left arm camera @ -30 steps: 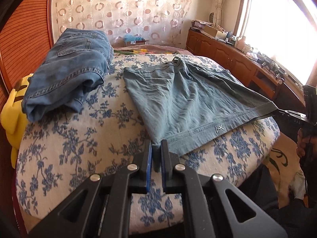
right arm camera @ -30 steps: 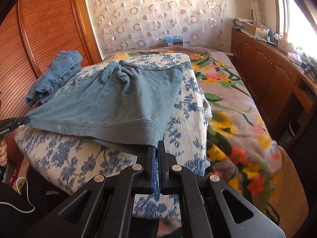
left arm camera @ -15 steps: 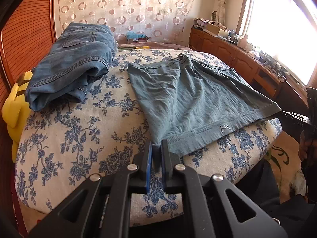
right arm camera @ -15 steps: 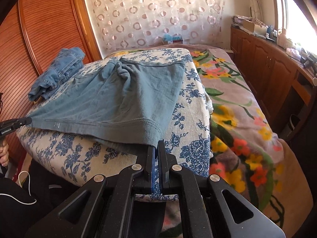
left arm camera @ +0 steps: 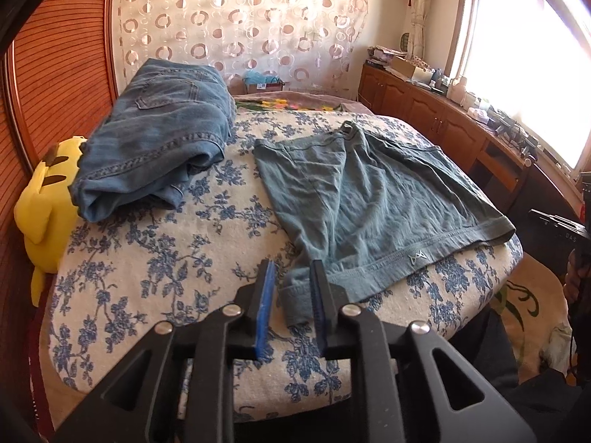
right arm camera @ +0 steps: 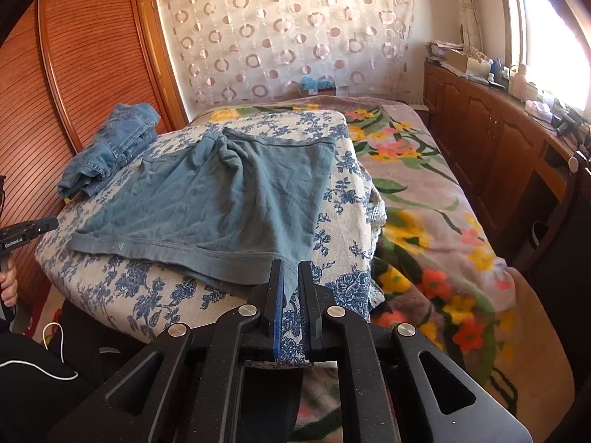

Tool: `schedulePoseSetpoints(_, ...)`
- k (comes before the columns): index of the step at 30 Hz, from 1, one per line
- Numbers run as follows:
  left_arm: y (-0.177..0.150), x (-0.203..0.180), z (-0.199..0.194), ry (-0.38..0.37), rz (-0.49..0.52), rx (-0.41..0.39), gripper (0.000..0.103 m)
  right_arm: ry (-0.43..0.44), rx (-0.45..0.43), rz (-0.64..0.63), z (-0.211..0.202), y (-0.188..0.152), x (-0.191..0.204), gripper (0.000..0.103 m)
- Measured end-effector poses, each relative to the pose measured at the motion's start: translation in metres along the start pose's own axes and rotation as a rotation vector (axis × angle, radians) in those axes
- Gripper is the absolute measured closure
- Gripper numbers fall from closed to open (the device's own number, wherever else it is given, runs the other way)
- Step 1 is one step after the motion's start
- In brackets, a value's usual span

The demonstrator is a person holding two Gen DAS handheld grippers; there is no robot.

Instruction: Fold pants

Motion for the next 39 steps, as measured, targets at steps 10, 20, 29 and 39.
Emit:
schedulePoseSetpoints(10,0.02,-0.003,0.022,-0.03,0.012,0.013,0.061,0.032,-0.045,-0.002,0.017,0.026,0.013,0.089)
schedulePoseSetpoints(20,0.043,-0.02,0.057,-0.066,0.047,0.005,0.041,0.066,-0.043,-0.028,0.05,0.041,0.029,0.085)
schedulePoseSetpoints(29,0.063,-0.022,0.086,-0.026,0.074,-0.021,0.036,0.086,-0.035,-0.043,0.073,0.047,0.036,0.085)
schedulePoseSetpoints(39,0.088,-0.024,0.124,-0.028,0.073,-0.011,0.025,0.095,-0.028,-0.041,0.102,0.061,0.032,0.081)
Point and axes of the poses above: each gripper's, at about its wrist camera, not at the fingertips, and z roughly the way its jaws point, x to its left, y to its top, the point moved 8 cm from there along z, roughly the way its jaws point, and after that the axes turned 8 degrees about -x, right-handed, at the moved point
